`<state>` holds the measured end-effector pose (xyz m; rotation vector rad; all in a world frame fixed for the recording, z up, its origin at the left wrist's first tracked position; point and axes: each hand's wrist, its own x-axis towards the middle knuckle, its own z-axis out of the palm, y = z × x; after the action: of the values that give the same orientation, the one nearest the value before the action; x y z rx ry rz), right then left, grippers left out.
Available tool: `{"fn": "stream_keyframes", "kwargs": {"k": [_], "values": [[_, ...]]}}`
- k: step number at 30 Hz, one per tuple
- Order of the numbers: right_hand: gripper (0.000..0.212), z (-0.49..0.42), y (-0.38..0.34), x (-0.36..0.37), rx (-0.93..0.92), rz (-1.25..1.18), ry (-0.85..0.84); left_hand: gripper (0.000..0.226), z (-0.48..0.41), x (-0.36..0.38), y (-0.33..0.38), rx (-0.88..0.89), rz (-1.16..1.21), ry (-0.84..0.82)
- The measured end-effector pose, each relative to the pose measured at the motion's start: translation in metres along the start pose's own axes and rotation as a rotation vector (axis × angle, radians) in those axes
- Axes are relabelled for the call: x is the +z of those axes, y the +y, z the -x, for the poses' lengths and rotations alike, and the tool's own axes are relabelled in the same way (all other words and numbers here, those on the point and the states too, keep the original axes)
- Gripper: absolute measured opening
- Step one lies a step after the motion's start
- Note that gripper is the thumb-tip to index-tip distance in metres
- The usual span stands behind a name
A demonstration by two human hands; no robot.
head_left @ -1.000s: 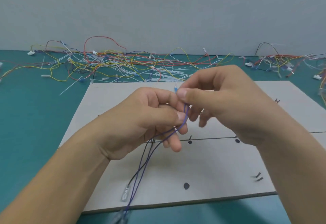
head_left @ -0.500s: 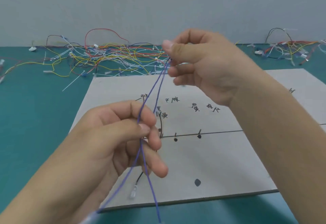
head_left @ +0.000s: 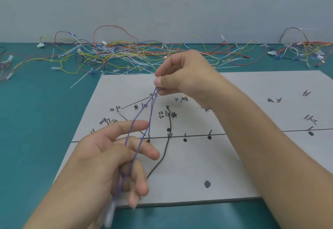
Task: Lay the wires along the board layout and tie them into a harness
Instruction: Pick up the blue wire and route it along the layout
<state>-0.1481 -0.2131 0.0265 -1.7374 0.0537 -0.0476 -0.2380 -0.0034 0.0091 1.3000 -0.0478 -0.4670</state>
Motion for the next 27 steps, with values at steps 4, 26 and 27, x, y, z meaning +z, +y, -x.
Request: {"fn": "stream_keyframes", "kwargs": {"k": [4,26,27], "values": [[0.013,-0.008,0.015,0.012,-0.087,0.393,0.204,0.038,0.005,-0.003,-0.008,0.010,0.018,0.012],[0.003,-0.011,0.026,0.010,-0.131,0.654,0.019,0.041,0.032,0.012,-0.028,0.036,-0.110,0.099],[0.004,-0.010,0.026,0.009,-0.129,0.655,0.009,0.039,0.033,0.012,-0.029,0.044,-0.130,0.089]]}}
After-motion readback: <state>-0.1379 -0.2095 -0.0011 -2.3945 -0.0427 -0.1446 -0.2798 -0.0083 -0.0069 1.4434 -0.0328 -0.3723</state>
